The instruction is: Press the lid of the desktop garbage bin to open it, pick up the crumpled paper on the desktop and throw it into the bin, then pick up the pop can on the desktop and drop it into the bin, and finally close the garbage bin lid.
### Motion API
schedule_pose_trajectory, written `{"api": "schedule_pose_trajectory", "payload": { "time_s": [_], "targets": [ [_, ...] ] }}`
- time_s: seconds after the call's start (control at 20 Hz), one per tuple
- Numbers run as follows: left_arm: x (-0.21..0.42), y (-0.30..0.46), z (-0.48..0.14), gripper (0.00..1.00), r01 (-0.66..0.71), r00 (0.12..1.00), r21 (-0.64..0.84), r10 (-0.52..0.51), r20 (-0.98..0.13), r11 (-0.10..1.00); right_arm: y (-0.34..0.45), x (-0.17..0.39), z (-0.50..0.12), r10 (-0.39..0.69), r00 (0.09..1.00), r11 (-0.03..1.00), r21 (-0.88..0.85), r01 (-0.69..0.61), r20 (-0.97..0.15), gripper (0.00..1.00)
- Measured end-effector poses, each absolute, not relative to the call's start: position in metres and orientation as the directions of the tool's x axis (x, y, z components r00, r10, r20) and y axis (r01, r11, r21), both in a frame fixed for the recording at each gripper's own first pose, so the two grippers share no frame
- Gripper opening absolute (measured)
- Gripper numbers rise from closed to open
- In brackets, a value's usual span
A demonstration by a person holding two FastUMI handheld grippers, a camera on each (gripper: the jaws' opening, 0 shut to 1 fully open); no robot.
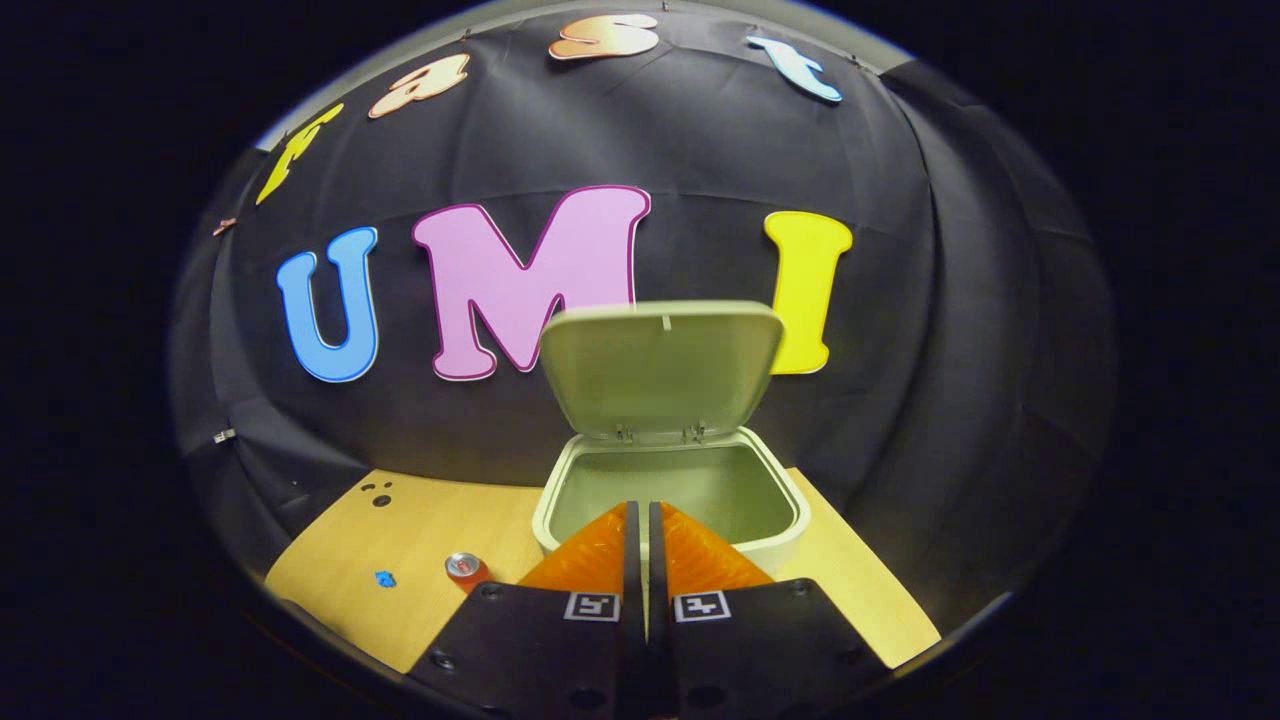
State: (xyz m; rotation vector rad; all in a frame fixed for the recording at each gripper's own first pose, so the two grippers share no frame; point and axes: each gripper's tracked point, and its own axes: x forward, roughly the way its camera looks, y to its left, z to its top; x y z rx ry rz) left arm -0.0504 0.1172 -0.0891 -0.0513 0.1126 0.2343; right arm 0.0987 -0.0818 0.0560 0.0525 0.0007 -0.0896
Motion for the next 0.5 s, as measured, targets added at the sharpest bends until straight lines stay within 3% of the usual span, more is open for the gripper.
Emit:
{"api": "schedule_pose_trajectory", "payload": {
  "time_s": [0.3, 0.5],
  "targets": [
    [-0.048, 0.113, -0.099, 0.99, -0.136, 0.986, -0.085, 0.126, -0.108, 0.987, -0.076, 0.057, 0.031, -0.104, 0.994, 0.992, 0.07, 0.106, -0.021, 0.05],
    [-0.037, 0.12, -0.096, 0.96, -0.128, 0.987, -0.085, 0.119, -0.105, 0.988, -0.076, 0.034, 0.013, -0.117, 0.992, 0.992, 0.049, 0.119, -0.044, 0.05]
  ]
}}
